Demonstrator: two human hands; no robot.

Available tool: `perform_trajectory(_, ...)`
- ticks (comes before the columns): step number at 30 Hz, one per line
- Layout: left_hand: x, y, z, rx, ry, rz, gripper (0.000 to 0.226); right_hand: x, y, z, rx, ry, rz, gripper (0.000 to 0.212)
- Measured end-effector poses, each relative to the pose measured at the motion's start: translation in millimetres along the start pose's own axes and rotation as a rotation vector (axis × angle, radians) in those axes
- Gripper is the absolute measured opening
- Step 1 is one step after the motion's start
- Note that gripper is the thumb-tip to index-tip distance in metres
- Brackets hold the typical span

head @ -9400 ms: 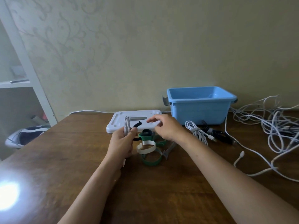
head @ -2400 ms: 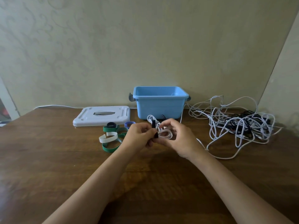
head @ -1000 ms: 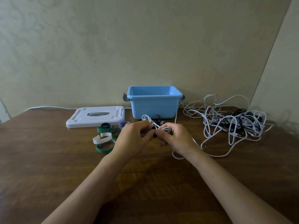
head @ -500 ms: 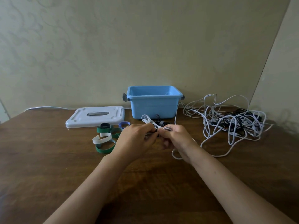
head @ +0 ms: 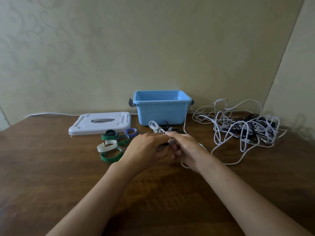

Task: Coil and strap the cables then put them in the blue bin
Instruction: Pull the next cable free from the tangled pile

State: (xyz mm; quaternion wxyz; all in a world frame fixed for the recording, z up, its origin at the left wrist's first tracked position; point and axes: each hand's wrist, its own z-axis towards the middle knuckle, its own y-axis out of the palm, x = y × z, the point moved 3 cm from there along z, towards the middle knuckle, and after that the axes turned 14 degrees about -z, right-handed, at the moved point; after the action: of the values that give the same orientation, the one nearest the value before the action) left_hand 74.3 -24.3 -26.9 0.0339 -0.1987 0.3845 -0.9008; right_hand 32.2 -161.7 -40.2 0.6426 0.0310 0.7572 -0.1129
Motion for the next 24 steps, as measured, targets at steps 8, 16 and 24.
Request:
perform_trajectory(8,-9.8,1.2,-1.2,0.197,-0.583,-0.524,0.017,5.9,3.2,5.1,-0.032,-0.074,-0.090,0.042)
perform_trajectory(16,-8.6,-1.5,0.2,0.169,-0.716,-0.697,0.021,0.6,-2.7,4.0,0.166,-0.165,-0.219,0.050)
perform_trajectory(24,-28.1,-25.3,-3.8,0.275,-0.646,-0.403,0.018,-18.9,-26.2,0.1,0.279,-0.309,-0.103,0.014)
